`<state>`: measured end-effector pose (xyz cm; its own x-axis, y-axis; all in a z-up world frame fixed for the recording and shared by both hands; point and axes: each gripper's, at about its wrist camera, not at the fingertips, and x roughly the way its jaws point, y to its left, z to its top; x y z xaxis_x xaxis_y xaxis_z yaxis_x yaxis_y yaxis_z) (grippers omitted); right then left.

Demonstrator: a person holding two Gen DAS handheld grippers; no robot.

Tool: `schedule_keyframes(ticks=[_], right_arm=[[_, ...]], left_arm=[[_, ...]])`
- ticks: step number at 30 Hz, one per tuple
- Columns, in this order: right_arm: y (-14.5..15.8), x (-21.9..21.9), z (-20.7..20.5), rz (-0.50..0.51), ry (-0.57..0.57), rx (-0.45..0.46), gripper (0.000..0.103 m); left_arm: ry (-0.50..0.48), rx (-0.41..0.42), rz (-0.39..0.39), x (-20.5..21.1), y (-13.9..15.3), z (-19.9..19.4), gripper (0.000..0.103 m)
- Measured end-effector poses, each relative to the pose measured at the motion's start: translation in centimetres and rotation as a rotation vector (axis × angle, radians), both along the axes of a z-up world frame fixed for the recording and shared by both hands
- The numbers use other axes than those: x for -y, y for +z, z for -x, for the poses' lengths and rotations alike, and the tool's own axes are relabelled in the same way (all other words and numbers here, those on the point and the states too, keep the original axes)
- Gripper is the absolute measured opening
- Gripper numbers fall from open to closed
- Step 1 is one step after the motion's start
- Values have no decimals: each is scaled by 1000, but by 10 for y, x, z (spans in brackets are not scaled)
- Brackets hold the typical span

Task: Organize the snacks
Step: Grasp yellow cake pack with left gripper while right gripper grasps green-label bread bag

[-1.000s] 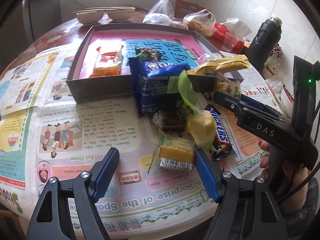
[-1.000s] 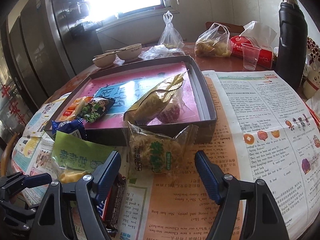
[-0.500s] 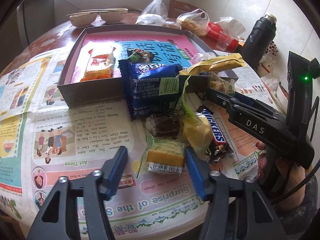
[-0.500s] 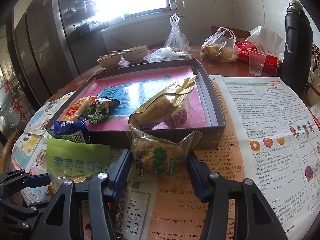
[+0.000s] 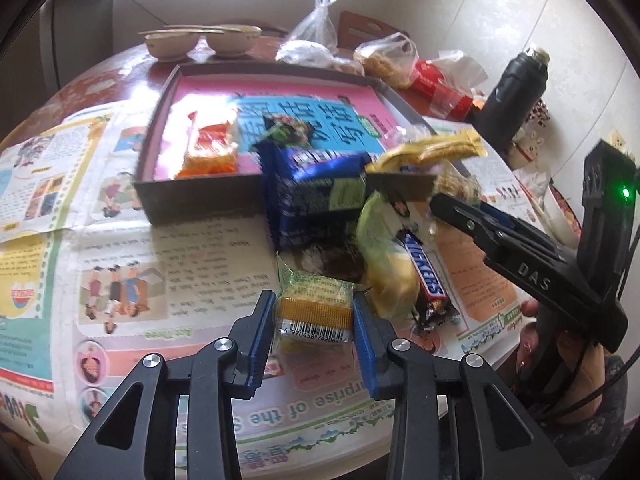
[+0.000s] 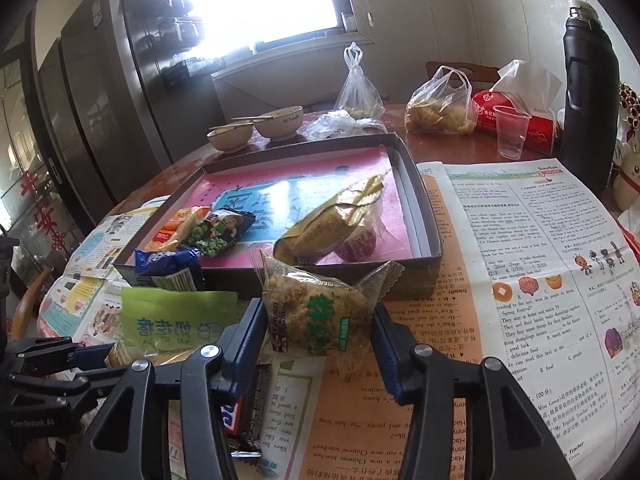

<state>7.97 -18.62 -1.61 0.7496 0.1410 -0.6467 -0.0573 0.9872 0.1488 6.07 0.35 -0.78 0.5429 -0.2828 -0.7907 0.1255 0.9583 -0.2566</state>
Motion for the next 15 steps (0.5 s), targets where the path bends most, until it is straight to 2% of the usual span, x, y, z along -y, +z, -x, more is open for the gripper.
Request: schedule_keyframes(ticks=[15], right_arm=[[21,0,-14,5,-9,48,51]], left_arm=[[95,56,18,-37,28,-17,38]])
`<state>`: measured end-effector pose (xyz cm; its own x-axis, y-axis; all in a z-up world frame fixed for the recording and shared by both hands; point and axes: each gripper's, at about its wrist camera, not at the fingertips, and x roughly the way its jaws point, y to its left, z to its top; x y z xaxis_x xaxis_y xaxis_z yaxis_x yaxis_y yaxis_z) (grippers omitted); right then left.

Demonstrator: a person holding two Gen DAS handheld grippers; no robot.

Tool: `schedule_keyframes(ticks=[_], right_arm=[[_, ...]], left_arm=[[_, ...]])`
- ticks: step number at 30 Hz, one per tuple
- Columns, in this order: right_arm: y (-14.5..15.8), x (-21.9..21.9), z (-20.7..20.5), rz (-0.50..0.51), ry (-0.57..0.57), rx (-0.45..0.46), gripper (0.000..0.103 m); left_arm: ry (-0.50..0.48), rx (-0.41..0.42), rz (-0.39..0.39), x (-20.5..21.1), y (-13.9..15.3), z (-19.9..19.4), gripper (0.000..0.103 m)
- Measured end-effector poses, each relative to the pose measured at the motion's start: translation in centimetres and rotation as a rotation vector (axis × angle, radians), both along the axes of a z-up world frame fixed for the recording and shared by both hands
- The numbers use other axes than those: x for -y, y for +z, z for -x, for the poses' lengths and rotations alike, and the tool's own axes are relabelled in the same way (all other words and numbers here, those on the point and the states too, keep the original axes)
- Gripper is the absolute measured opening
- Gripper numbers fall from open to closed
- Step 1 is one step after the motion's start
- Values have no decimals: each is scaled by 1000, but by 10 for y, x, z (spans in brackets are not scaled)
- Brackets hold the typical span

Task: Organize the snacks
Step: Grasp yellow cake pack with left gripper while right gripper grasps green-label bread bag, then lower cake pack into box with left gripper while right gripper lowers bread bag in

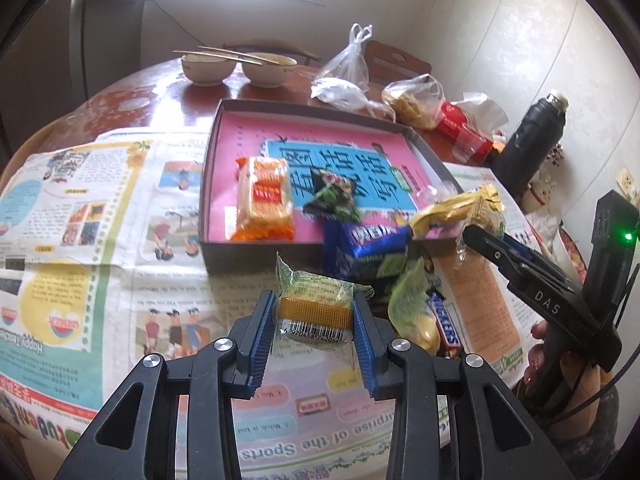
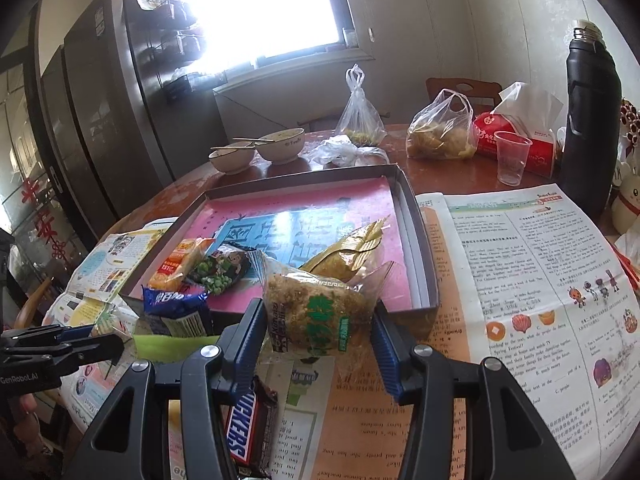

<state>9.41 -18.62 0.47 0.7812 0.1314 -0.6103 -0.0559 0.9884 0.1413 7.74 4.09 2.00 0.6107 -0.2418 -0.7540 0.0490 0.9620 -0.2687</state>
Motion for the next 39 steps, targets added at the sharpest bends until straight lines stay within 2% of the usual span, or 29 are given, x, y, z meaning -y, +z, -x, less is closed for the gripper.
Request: schedule_keyframes(ticks=[20,39], right_arm=[[3,-11,-35,3,27,-13,50],[-2,-16,-62,-4,45,-46,49]], left_arm=[[15,28,2,-3,18,-48,38],[-11,-13,0,7,11,-91,38]])
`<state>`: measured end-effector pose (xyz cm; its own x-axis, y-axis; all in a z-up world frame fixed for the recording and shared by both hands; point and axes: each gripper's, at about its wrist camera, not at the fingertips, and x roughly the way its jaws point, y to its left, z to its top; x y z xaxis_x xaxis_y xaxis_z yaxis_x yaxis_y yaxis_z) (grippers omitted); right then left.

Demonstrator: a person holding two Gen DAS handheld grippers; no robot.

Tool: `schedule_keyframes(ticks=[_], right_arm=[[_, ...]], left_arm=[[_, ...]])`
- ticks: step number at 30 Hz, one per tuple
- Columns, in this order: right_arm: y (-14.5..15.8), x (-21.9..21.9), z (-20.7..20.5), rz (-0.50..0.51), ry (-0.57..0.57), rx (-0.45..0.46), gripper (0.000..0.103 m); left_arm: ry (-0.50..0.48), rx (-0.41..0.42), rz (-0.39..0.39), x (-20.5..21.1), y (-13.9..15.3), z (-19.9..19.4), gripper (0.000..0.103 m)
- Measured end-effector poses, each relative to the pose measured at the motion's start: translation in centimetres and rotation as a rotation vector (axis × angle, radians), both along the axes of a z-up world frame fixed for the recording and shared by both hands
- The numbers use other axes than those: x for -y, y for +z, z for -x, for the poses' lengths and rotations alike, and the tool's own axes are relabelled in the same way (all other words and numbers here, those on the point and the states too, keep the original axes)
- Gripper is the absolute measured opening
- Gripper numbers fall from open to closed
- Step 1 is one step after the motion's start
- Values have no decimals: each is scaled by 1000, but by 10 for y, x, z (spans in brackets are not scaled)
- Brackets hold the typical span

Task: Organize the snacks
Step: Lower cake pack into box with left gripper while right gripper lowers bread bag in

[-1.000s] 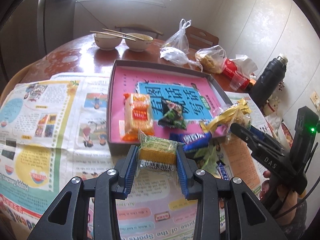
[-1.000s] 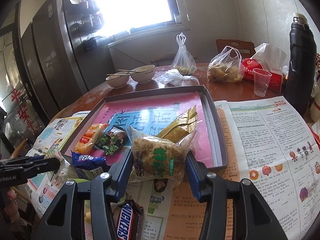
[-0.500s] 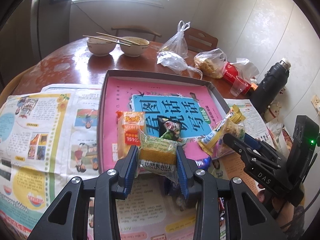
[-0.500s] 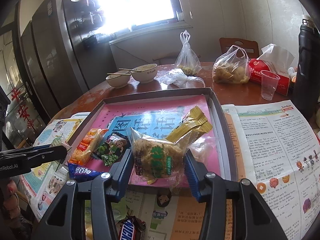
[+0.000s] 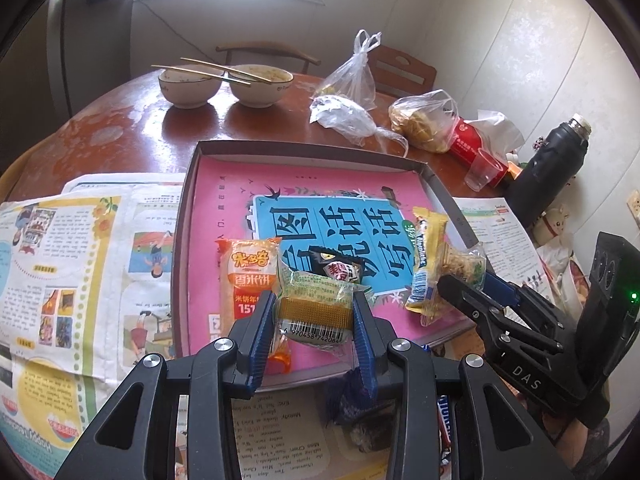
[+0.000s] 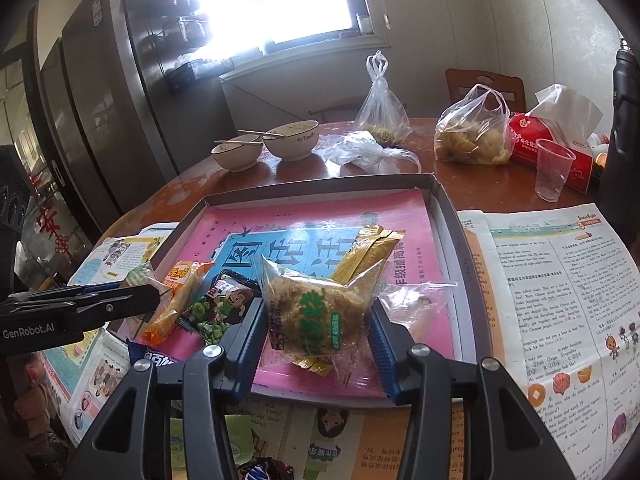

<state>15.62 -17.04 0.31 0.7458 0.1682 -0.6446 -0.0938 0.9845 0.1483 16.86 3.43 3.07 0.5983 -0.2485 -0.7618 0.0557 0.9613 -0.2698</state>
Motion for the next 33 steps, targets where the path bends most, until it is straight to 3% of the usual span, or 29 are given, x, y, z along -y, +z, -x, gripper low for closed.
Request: schedule_keyframes(ticks=[33], right_arm=[[-5,-39,-3,60,154,-39,49]], left_arm=[[-22,-42,-16,6,-15,-27,39]])
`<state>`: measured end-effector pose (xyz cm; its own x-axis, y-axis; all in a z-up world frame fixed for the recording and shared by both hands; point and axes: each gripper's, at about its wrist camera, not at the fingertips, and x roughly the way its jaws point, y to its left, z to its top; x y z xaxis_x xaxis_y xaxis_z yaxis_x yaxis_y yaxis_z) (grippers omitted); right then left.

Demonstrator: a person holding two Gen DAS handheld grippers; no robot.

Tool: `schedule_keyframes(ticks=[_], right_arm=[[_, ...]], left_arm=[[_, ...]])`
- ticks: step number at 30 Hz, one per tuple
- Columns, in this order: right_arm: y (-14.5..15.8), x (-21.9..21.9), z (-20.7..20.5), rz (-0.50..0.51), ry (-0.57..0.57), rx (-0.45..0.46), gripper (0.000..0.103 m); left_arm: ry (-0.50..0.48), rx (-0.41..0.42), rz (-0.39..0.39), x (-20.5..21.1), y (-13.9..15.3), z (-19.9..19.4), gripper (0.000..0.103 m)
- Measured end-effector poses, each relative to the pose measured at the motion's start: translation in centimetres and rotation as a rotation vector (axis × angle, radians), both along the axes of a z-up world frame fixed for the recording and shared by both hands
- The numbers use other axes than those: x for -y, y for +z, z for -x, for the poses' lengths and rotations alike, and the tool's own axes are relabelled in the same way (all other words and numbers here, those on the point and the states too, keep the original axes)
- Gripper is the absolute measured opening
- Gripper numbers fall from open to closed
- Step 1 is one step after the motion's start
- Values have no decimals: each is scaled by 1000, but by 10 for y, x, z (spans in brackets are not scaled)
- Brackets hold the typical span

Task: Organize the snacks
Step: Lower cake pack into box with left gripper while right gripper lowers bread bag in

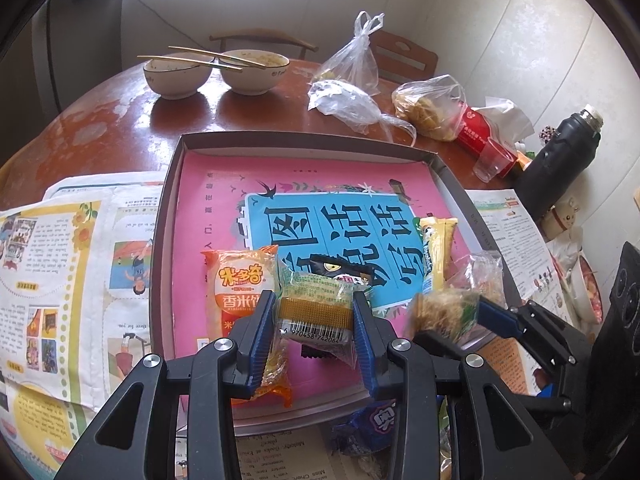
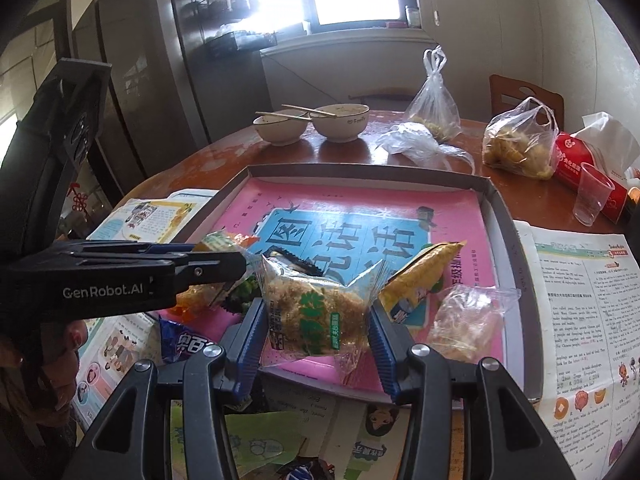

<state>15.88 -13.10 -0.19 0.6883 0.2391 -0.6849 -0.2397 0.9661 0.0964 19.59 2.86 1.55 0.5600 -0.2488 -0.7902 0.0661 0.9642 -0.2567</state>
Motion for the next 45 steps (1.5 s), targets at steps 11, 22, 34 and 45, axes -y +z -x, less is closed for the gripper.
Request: schedule_keyframes(ticks=[11,22,34,45], right_arm=[[-2,-2,-3,-3,12,-23,50],[-2,6,-3,-19,-18,-37,51],[-2,18,-2,-25,-66,-45,51],[-2,24,0,-31,-87,-41,51]], left_arm=[[-6,-1,0,1,-1,0,39],[-32,-3,-12,8,-1,0,39],[-61,-17,-23,16,-6,2,40],[-64,-25,-27,18,-7,4,40]])
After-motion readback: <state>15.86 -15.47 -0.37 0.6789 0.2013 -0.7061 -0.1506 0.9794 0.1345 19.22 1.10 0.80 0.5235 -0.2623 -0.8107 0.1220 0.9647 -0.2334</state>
